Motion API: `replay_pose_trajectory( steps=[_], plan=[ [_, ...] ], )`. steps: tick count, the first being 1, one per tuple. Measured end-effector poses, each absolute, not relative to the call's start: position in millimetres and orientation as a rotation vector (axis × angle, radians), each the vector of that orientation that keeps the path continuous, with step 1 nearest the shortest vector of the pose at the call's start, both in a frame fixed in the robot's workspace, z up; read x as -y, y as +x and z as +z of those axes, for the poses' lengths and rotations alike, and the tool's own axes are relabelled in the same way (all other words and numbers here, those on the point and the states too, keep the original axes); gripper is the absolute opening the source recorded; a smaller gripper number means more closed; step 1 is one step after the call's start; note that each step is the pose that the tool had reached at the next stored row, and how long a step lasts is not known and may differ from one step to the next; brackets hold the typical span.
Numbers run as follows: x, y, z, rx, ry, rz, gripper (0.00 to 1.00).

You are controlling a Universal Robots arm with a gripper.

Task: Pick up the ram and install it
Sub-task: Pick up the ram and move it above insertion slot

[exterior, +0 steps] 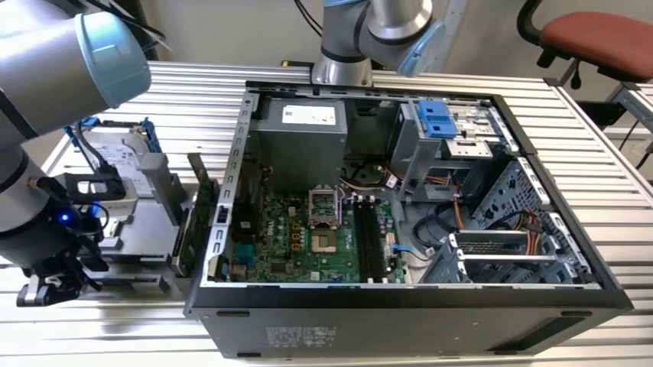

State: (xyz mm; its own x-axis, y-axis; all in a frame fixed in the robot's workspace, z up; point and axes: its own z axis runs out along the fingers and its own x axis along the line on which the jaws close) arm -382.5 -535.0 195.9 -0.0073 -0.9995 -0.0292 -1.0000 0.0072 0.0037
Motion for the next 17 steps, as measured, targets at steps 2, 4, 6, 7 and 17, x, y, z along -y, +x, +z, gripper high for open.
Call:
replay_pose_trajectory(
  steps=[2, 4, 6, 7, 17],
  plan=[
    [535.0, -382.9, 195.9, -2.216, -2.201, 0.036, 1.0],
    [535.0, -382.9, 195.7, -2.216, -2.201, 0.036, 1.0],
    [535.0, -383.0, 195.6, -2.213, -2.204, 0.036, 1.0],
    [535.0, -383.0, 195.6, -2.208, -2.209, 0.036, 1.0],
    [535.1, -383.0, 195.3, -2.194, -2.224, 0.036, 1.0]
  ],
)
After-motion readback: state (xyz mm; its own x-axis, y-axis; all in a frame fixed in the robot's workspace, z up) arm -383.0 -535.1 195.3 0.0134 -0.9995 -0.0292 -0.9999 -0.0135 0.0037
